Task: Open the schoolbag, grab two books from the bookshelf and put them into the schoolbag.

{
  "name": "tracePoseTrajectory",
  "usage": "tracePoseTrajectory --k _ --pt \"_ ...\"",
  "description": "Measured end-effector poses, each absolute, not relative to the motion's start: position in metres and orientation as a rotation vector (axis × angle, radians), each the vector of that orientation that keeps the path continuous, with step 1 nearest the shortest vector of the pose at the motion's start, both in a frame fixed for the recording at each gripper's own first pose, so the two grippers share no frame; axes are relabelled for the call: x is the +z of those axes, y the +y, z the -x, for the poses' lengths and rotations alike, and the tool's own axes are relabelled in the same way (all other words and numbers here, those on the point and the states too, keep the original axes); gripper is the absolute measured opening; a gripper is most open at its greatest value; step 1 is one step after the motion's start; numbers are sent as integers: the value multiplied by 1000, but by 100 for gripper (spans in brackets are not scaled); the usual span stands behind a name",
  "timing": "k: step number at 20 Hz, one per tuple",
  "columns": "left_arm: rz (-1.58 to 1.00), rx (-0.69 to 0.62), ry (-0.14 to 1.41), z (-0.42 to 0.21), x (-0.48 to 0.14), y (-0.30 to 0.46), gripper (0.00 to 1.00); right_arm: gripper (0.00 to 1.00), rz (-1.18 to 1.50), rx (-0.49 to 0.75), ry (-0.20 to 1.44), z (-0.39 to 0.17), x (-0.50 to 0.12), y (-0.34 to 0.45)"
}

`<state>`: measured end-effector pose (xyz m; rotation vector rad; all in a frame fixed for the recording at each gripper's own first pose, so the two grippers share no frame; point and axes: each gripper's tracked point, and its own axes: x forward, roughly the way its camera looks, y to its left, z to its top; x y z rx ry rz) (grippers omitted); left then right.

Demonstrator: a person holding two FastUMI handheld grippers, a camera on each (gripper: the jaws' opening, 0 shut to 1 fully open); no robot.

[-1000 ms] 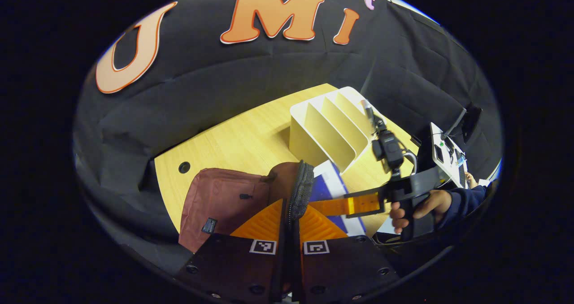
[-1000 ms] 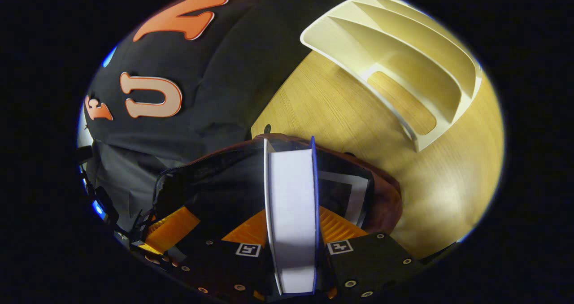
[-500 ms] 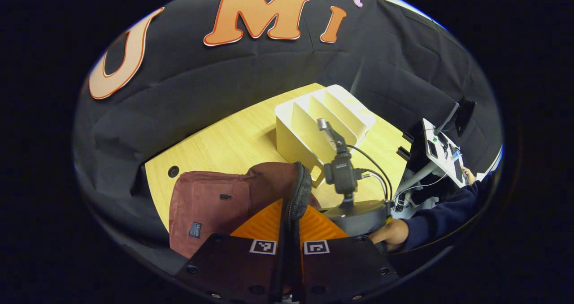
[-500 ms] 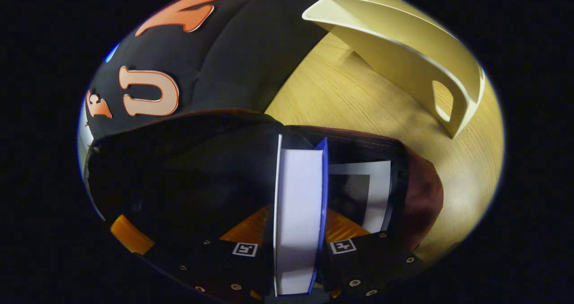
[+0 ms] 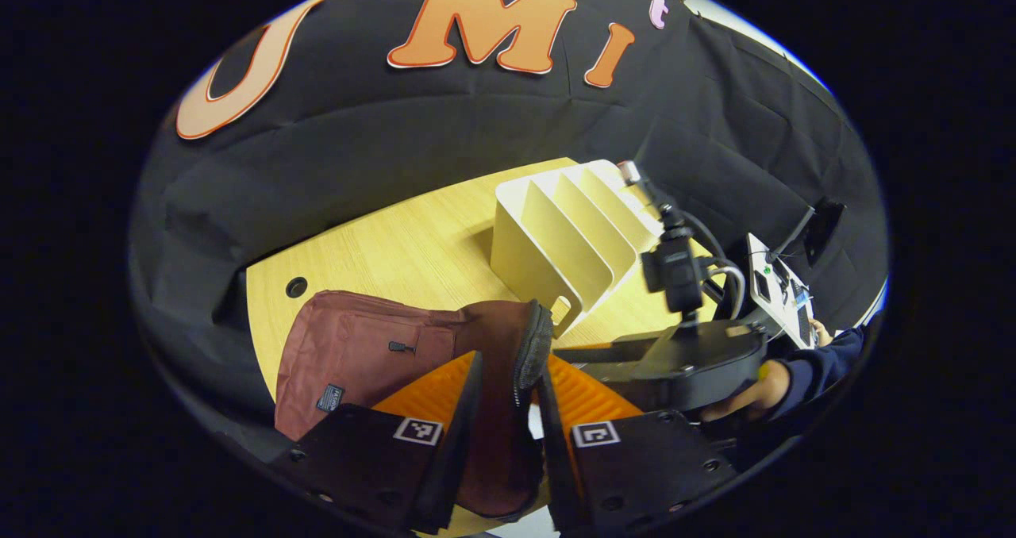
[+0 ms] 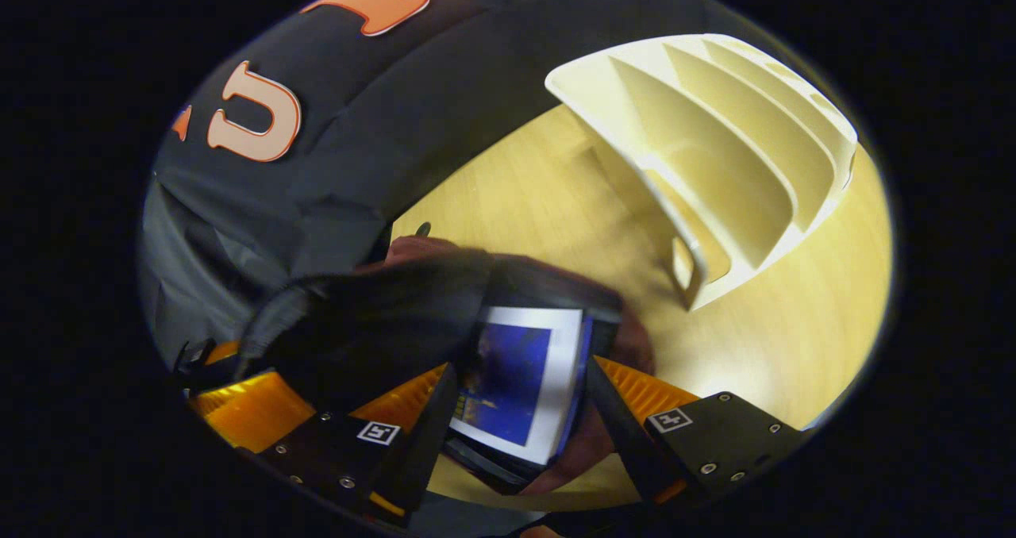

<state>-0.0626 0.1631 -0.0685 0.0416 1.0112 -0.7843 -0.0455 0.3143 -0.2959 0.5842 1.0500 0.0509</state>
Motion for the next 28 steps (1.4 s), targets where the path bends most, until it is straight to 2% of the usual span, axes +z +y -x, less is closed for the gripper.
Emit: tracePoseTrajectory --k 1,2,3,4,8,12,17,21,28 --pt "-24 -780 1017 66 -72 157 53 97 -568 46 1029 44 -289 302" --pt "-8 -780 1020 70 -71 152 68 97 -549 36 1006 43 -282 287" --pt "3 -777 1017 72 -70 148 72 97 -524 31 985 40 -276 274" --pt "8 -770 1023 75 -73 142 82 97 -503 27 959 36 -271 261" --pt "52 -684 1003 72 -63 109 96 98 -452 39 897 32 -240 205" --pt "120 -567 942 76 -43 51 99 97 -298 85 782 23 -198 133" --pt "124 -398 790 78 -12 -22 98 97 -157 158 648 21 -149 54" --pt "135 -279 654 80 37 -60 98 97 -107 195 583 29 -117 11" --pt "58 -212 364 63 124 -77 97 97 -94 128 400 33 -57 -25"
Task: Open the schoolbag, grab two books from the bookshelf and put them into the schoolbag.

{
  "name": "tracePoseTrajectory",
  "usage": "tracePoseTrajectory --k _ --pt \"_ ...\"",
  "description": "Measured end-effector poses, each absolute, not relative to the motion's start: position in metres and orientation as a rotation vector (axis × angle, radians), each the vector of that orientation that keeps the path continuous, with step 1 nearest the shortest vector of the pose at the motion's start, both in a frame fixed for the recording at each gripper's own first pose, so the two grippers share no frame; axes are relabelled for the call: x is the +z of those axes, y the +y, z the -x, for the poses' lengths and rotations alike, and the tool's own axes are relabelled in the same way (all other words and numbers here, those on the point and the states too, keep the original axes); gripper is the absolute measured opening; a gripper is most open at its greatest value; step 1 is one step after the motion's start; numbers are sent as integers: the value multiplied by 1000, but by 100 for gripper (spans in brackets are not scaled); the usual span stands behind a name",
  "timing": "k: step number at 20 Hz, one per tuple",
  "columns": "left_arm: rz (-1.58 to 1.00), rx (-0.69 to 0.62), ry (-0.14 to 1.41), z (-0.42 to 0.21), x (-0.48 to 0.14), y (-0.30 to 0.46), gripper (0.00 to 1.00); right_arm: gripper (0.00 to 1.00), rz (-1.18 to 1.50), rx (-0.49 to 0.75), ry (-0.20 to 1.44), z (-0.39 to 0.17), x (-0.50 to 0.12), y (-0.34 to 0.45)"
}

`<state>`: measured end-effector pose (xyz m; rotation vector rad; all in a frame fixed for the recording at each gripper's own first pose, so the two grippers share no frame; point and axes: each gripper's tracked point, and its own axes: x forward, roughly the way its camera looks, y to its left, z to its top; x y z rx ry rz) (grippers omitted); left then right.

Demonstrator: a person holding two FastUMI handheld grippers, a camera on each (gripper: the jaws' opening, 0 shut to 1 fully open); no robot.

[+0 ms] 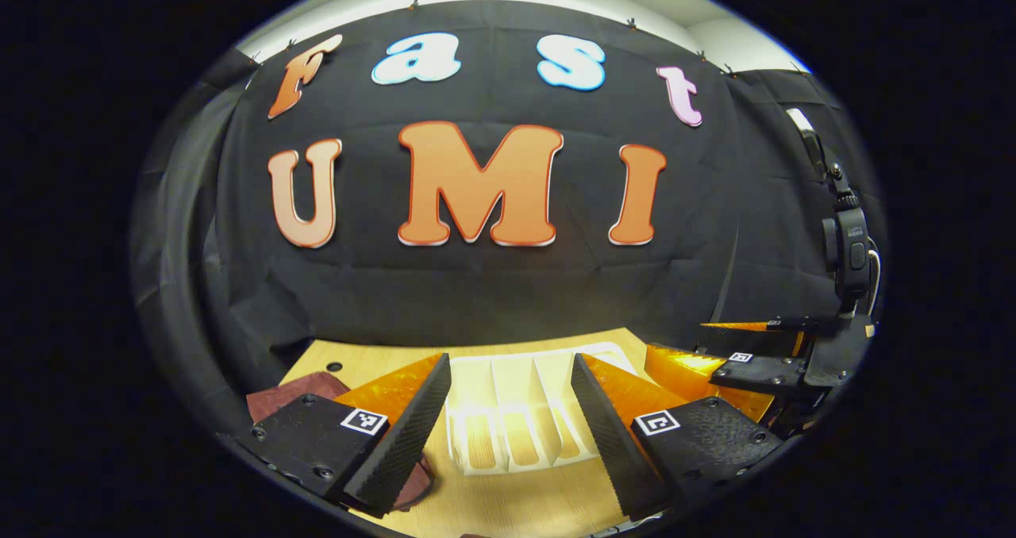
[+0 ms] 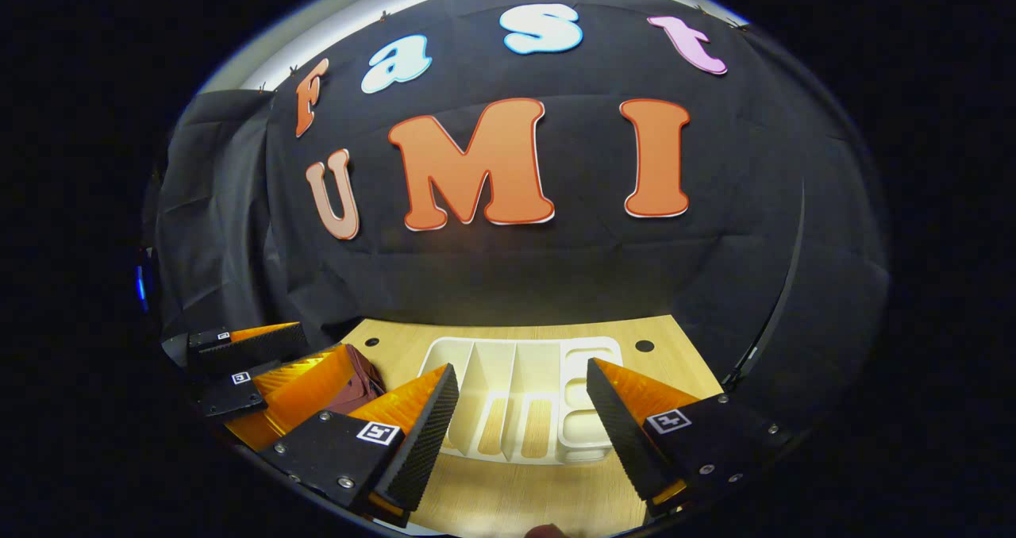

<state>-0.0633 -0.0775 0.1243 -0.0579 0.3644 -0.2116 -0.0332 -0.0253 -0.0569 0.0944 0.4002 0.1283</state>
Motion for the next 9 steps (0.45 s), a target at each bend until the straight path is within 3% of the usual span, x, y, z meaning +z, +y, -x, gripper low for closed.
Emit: tracePoseTrajectory --k 9 --pt "69 -162 151 70 151 -65 96 97 -69 53 278 45 -33 -36"
